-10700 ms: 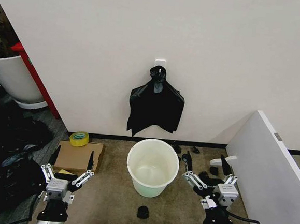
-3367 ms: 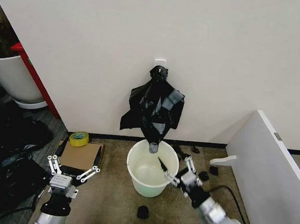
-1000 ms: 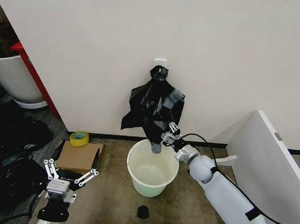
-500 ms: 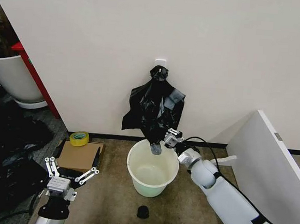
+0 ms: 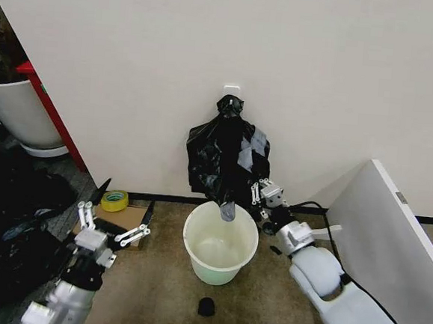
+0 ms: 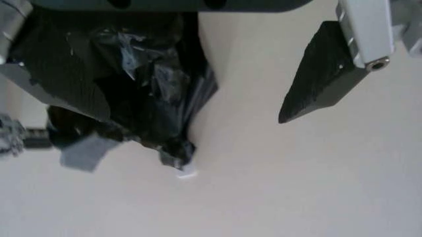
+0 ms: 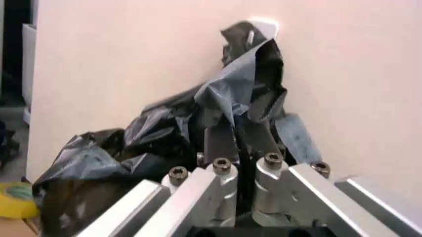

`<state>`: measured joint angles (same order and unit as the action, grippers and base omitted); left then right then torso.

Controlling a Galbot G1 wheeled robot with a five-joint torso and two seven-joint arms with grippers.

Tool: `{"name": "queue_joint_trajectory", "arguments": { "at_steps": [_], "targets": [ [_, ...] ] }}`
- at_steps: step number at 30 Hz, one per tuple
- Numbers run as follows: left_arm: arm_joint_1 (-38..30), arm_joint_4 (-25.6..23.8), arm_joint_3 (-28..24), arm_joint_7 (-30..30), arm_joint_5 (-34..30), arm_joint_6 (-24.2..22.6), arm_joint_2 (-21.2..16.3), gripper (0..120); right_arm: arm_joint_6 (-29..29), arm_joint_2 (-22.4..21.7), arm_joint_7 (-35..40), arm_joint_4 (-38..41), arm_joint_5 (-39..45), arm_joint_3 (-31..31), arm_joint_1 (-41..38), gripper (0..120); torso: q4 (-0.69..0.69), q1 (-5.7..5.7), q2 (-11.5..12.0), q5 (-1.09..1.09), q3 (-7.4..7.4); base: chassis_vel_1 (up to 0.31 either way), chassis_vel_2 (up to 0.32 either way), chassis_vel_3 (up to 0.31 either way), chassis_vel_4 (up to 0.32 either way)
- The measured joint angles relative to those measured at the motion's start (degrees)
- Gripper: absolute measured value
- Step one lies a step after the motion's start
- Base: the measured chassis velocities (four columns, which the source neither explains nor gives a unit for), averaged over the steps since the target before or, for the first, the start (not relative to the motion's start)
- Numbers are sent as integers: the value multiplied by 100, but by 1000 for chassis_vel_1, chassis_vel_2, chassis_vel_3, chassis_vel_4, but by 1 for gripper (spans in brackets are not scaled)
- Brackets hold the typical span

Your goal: Place the garbage bag over the trash bin.

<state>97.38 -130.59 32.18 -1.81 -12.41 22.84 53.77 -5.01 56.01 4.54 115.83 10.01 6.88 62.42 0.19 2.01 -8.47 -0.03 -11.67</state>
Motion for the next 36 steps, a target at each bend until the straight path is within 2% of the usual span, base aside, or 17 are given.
{"name": "queue_joint_trajectory", "arguments": {
  "at_steps": [4, 5, 8, 10, 11, 13, 15, 16, 18, 19, 23, 24, 29, 30, 31, 32, 36],
  "targets": [
    [-129, 4, 66, 5, -333, -221, -333, 100, -70, 17, -46, -48, -38, -233, -168, 0, -9, 0, 0, 3, 0, 0, 0, 0, 0],
    [-288, 39, 34, -12, -577, -396, -545, 100, -113, 37, -75, -85, -120, -291, -187, 0, -11, 0, 0, 2, 0, 0, 0, 0, 0],
    [-793, 172, -246, -57, -1005, -777, -988, 100, -219, 82, -108, -142, -386, -307, -147, 0, -4, 0, 1, 0, 0, 0, 0, 0, 0],
    [-793, 172, -246, -57, -1005, -777, -988, 100, -219, 82, -108, -142, -386, -307, -147, 0, -4, 0, 1, 0, 0, 0, 0, 0, 0],
    [-1315, 322, -580, -106, -1262, -1111, -1400, 100, -287, 110, -133, -211, -543, -306, -150, 0, -2, 1, 1, 2, -1, 0, 0, 0, 0],
    [-1959, 523, -1060, -163, -1376, -1403, -1812, 100, -302, 106, -136, -239, -596, -296, -172, 0, -5, 1, 1, 1, -1, 0, 0, 0, 0],
    [-2335, 619, -1359, -191, -1490, -1545, -1995, 100, -316, 96, -136, -246, -626, -268, -175, 0, -6, 1, 2, 0, -1, 0, 0, 0, 0],
    [-2737, 710, -1686, -218, -1625, -1656, -2125, 100, -328, 80, -137, -249, -644, -237, -172, 0, -6, 1, 1, 1, -1, 0, 0, 0, 0],
    [-2886, 747, -1814, -227, -1675, -1686, -2163, 100, -331, 77, -137, -249, -647, -225, -168, 0, -7, 1, 1, 2, -1, 0, 0, 0, 0],
    [-3515, 895, -2355, -251, -1870, -1784, -2270, 100, -341, 61, -130, -250, -672, -182, -153, 0, -4, 1, 1, 2, -1, 0, 0, 0, 0],
    [-4776, 1233, -3554, -252, -2124, -1925, -2216, 100, -395, 27, -115, -269, -734, -67, -134, 0, -4, 1, 1, 3, -1, 0, 0, 0, 0],
    [-4776, 1233, -3554, -252, -2124, -1925, -2216, 100, -395, 27, -115, -269, -734, -67, -134, 0, -4, 1, 1, 3, -1, 0, 0, 0, 0],
    [-5914, 1525, -4709, -368, -2239, -2324, -1873, 100, -432, -14, -115, -279, -783, 36, -96, 0, -6, 1, 2, 4, -1, 0, 0, 0, 0],
    [-6336, 1630, -5172, -390, -2246, -2412, -1760, 100, -438, -23, -102, -270, -835, 87, -59, 0, -6, 1, 2, 3, -1, 0, 0, 0, 0],
    [-6336, 1630, -5172, -390, -2246, -2412, -1760, 100, -438, -23, -102, -270, -835, 87, -59, 0, -6, 1, 2, 3, -1, 0, 0, 0, 0],
    [-6726, 1703, -5556, -420, -2252, -2547, -1659, 99, -442, -29, -68, -263, -878, 124, -33, 0, -1, 1, 2, 3, -1, 0, 0, 0, 0],
    [-7392, 1812, -6128, -562, -2287, -3135, -1464, 95, -462, -69, -21, -269, -894, 162, -30, 0, -5, 1, 1, 5, -1, 0, 0, 0, 0]
  ]
}}
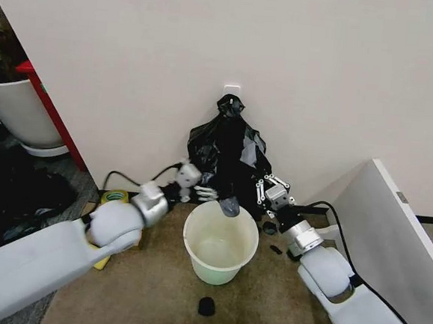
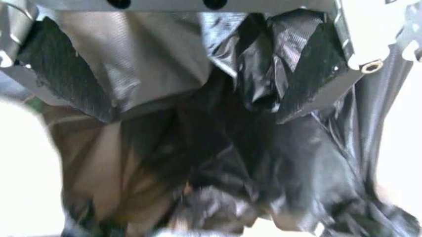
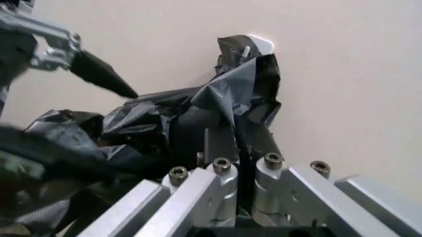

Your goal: Place the garbage bag over the trash bin.

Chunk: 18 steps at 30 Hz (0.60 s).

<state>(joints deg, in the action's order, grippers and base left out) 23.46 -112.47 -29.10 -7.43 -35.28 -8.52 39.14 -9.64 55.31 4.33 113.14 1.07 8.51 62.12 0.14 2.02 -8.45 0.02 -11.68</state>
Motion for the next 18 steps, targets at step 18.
{"name": "queue_joint_trajectory", "arguments": {
  "at_steps": [18],
  "targets": [
    [-357, 214, -255, -641, -345, -1314, 313, 50, -63, -82, 48, 7, 44, 47, 17, 0, -1, -1, -1, -2, 0, 0, 0, 0, 0]
  ]
}}
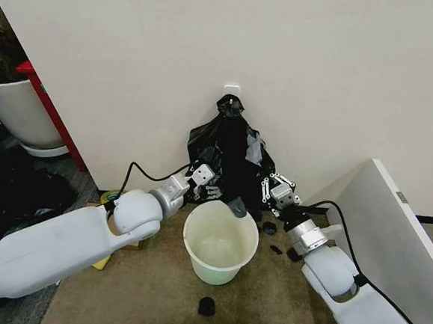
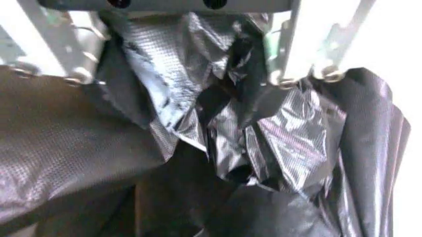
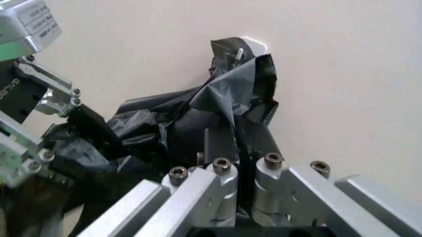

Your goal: Place the garbage bag over the trash bin.

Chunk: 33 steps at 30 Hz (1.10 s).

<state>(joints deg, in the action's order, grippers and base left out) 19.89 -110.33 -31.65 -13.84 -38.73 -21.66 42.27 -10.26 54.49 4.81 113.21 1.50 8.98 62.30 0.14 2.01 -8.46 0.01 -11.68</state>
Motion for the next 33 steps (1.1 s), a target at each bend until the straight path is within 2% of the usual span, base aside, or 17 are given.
{"name": "queue_joint_trajectory", "arguments": {
  "at_steps": [7, 8, 10, 14, 19, 21, 22, 23, 25, 26, 29, 32, 33],
  "targets": [
    [154, -35, 100, -205, -157, -104, -29, 29, -12, -35, 29, 8, 42, 19, 6, 0, 0, 0, 0, 0, 0, 0, 0, 0, 0],
    [206, -43, 159, -271, -215, -104, -14, 20, -16, -38, 37, 19, 46, 19, 16, 0, 0, 0, 0, 0, 0, 0, 0, 0, 0],
    [223, -49, 184, -300, -246, -104, -6, 18, -19, -38, 41, 25, 47, 19, 26, 0, 0, 0, 0, 0, 0, 0, 0, 0, 0],
    [371, -147, 378, -490, -403, -136, 3, 0, -20, -52, 87, 60, 49, 26, 91, 0, 1, 0, 0, 0, 0, 0, 0, 0, 0],
    [555, -236, 551, -584, -414, -32, -27, 0, -16, -69, 140, 62, 77, 35, 130, 0, 0, 0, 0, 0, 0, 0, 0, 0, 0],
    [817, -324, 773, -655, -413, 385, -46, 0, 57, -65, 229, 83, 166, 30, 183, 0, 0, 0, 0, 0, 0, 0, 0, 0, 0],
    [993, -387, 905, -668, -410, 738, -49, 0, 121, -46, 306, 114, 270, 13, 205, 0, 0, 0, 0, -1, 0, 0, 0, 0, 0],
    [1039, -408, 945, -669, -410, 825, -51, 0, 138, -41, 325, 125, 306, 9, 210, 0, 0, 0, 0, -1, 0, 0, 0, 0, 0],
    [1394, -599, 1304, -666, -409, 1344, -55, 0, 222, 18, 467, 262, 658, 0, 273, 0, 1, 0, 0, -1, 0, 0, 0, 0, 0],
    [1394, -599, 1304, -666, -409, 1344, -55, 0, 222, 18, 467, 262, 658, 0, 273, 0, 1, 0, 0, -1, 0, 0, 0, 0, 0],
    [2061, -973, 2102, -618, -407, 1819, -63, 0, 448, 84, 774, 647, 1368, 14, 468, 0, 2, 0, 0, 0, 1, 0, 0, 0, 0],
    [2775, -1366, 2756, -522, -390, 2024, -140, 0, 644, 60, 943, 990, 1817, 33, 657, 0, 1, 0, 0, -2, 0, 0, 0, 0, 0],
    [3151, -1605, 3039, -475, -380, 2064, -229, 0, 720, 30, 996, 1168, 1963, 53, 774, 0, -4, -1, 0, -2, 1, 0, 0, 0, 0]
  ]
}}
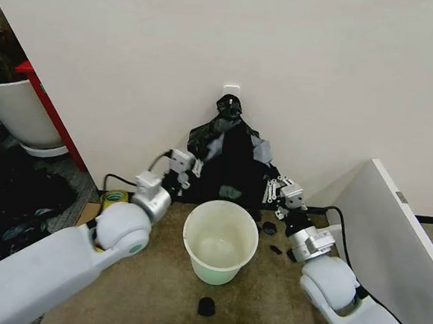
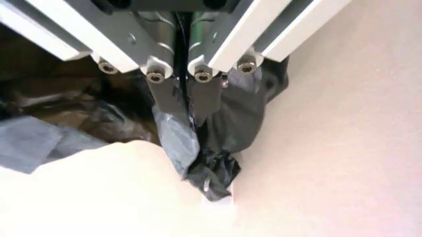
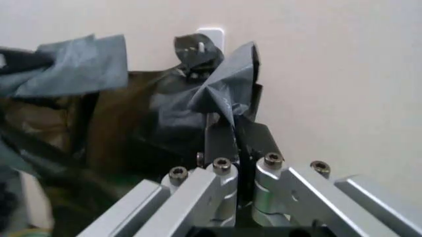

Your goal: Place the garbage bag over the trash bin.

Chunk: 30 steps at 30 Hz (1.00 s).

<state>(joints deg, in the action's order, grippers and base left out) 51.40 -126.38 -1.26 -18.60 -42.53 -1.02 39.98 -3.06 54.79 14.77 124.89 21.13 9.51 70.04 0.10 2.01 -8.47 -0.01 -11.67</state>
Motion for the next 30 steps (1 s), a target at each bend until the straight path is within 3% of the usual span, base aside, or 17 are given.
{"name": "queue_joint_trajectory", "arguments": {
  "at_steps": [6, 15, 25, 30],
  "targets": [
    [699, -749, 460, 146, 129, 106, -212, 0, 72, -120, 102, 724, 155, 224, 688, 0, 5, -1, 0, 1, 0, 0, 0, 0, 0],
    [786, -1101, 567, 115, 130, 69, -285, 0, 251, -127, 252, 1523, 259, 552, 1264, 0, 3, 0, -1, 1, 0, 0, 0, 0, 0],
    [1150, -744, 315, 160, 482, 81, 12, 0, 267, 72, 283, 1623, -24, 584, 1824, 0, 3, 0, -1, 1, 0, 0, 0, 0, 0],
    [1185, -201, 65, 228, 789, 262, 350, 0, -29, 276, 237, 1307, -150, 459, 1979, 0, 5, 0, -1, 0, -1, 0, 0, 0, 0]
  ]
}}
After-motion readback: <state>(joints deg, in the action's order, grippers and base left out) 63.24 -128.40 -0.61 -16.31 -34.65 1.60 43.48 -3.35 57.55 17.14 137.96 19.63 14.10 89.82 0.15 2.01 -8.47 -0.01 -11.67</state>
